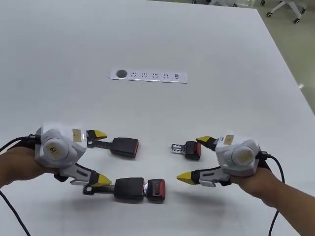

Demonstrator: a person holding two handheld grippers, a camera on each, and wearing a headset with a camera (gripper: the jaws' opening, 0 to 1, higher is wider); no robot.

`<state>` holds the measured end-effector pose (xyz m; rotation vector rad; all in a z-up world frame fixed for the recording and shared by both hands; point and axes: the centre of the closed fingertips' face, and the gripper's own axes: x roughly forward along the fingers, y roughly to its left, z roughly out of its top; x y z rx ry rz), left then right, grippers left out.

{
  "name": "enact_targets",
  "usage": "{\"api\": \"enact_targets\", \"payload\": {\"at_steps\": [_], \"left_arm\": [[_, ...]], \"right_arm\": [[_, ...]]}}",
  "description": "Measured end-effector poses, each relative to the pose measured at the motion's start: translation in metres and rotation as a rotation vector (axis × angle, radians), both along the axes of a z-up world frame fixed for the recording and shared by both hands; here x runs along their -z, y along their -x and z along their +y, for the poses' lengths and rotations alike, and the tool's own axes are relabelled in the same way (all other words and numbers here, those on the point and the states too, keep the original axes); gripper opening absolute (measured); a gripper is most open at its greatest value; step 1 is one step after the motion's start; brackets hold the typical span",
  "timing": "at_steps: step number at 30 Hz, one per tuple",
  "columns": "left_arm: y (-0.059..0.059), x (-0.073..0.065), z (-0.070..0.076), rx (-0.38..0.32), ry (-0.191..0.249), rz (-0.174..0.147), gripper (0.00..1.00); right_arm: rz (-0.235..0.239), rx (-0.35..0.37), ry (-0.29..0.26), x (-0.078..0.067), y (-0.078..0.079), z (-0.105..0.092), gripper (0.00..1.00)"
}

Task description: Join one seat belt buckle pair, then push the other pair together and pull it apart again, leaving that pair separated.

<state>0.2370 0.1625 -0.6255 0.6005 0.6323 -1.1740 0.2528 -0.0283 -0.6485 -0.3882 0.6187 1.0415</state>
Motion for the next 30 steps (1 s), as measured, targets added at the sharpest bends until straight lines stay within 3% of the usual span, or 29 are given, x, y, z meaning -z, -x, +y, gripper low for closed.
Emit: {"api": "enact_targets", "payload": {"at_steps": [11, 18, 23, 30], "left_arm": [[-0.026, 0.0, -0.006, 0.035, 0.006, -0.01, 0.73], [-0.039, 0.011, -0.009, 0.059, -0.006, -0.003, 0.73], [-0.043, 0.024, -0.014, 0.087, -0.011, 0.021, 0.72], [-0.051, 0.038, -0.021, 0.108, -0.015, 0.029, 0.64]], "right_arm": [[0.03, -0.019, 0.034, 0.006, -0.021, -0.018, 0.78], [0.065, -0.051, 0.052, 0.02, -0.029, -0.021, 0.78], [0.091, -0.058, 0.063, 0.029, -0.032, -0.024, 0.77], [0.122, -0.077, 0.08, 0.039, -0.033, -0.025, 0.73]]}}
